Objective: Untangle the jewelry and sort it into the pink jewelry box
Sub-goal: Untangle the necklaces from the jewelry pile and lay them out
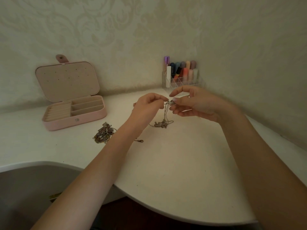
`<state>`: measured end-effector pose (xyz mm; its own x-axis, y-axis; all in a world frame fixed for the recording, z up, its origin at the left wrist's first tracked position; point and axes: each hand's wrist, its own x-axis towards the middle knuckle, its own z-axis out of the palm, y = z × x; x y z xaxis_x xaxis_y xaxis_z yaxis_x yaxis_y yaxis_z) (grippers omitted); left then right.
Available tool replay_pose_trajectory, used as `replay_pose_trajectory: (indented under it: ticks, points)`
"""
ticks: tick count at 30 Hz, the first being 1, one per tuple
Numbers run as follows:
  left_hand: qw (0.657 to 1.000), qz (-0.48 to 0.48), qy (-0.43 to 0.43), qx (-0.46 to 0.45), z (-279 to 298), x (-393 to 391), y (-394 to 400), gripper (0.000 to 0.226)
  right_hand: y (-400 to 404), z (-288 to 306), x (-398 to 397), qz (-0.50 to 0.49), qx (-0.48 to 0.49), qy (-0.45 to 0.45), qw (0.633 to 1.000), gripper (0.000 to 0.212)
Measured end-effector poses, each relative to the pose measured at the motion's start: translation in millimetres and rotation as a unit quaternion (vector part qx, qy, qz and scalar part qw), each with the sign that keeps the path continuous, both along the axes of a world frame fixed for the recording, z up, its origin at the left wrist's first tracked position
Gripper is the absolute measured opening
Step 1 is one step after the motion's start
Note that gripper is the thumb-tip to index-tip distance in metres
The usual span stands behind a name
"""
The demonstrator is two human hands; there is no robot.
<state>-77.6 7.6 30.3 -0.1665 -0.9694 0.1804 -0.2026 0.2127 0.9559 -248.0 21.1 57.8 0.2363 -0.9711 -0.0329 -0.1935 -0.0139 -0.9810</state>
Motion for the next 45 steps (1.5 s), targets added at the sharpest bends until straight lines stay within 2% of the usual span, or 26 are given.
replay_pose_trajectory:
  ticks: [4,8,13,15,19,24,28,30,34,40,45]
  points:
    - [0.998,-0.026,-0.043,-0.031,-1,-1,4,0.009,1,0,2,-0.004,-0.001,0.031,0.999,0.026]
    - [0.998,-0.030,-0.044,-0.024,-3,0,2,0.009,-1,-1,4,-0.021,0.007,0.043,0.999,0.032]
    - [0.999,-0.051,0.002,-0.006,-5,1,1,0.008,-4,-7,9,-0.034,-0.012,0.014,0.999,0.012]
    - [0.998,-0.054,0.023,-0.010,-6,3,0,0.006,-7,-9,10,-0.043,-0.013,-0.009,0.999,0.009]
    - [0.998,-0.050,0.022,-0.030,-9,6,0,0.005,-7,-10,11,-0.043,-0.018,-0.007,0.999,0.015]
    - [0.998,-0.041,0.032,-0.025,-12,5,-2,0.008,-5,-9,15,-0.059,-0.043,0.030,0.997,0.006]
    - [0.994,-0.050,0.089,0.035,-10,2,-2,0.026,-3,-7,14,-0.069,-0.115,0.084,0.987,0.009]
    - [0.991,-0.055,0.114,0.048,-9,2,-2,0.031,-2,-5,11,-0.066,-0.121,0.082,0.987,0.011]
    - [0.991,-0.057,0.118,0.033,-7,3,-1,0.027,-1,-2,9,-0.064,-0.129,0.065,0.987,0.014]
    - [0.991,-0.047,0.127,0.024,-6,2,1,0.022,1,-1,13,-0.085,-0.156,0.089,0.980,0.014]
    - [0.993,-0.043,0.103,0.027,-4,1,3,0.019,-2,-2,12,-0.112,-0.181,0.094,0.972,0.016]
